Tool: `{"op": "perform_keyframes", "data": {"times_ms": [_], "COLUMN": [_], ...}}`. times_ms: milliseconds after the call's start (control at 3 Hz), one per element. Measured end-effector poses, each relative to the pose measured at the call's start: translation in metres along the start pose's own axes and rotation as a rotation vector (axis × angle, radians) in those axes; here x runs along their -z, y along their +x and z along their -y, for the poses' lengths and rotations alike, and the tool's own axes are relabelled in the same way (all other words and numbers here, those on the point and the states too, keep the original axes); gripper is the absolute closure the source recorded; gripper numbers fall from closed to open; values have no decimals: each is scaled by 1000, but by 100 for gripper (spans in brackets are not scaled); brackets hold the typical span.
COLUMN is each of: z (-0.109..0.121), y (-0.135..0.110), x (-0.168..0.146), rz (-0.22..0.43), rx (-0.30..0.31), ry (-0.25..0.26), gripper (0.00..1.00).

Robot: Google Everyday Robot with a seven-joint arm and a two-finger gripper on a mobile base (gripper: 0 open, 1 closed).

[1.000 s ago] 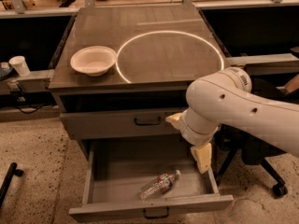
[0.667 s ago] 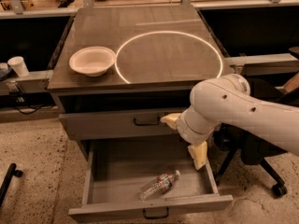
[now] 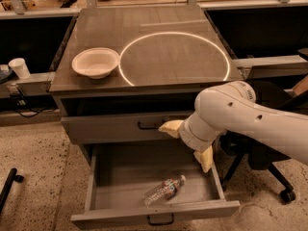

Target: Pick water bottle from middle drawer and place on counter

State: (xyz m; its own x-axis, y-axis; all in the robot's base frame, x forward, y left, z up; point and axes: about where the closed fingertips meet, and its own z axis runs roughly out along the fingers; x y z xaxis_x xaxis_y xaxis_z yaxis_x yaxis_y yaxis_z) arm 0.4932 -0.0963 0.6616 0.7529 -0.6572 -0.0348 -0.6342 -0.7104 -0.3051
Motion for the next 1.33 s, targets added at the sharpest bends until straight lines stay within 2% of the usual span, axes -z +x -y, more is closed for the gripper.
{"op": "perform_keyframes", "data": {"times_ms": [333,667,1333], "z": [12,11,-7], "y": [9,9,12], "x": [-37,-44,-97], "rz": [-4,-2,31], "rx": [94,94,81], "ry": [-56,-64,-120], "gripper": [0,0,0]}}
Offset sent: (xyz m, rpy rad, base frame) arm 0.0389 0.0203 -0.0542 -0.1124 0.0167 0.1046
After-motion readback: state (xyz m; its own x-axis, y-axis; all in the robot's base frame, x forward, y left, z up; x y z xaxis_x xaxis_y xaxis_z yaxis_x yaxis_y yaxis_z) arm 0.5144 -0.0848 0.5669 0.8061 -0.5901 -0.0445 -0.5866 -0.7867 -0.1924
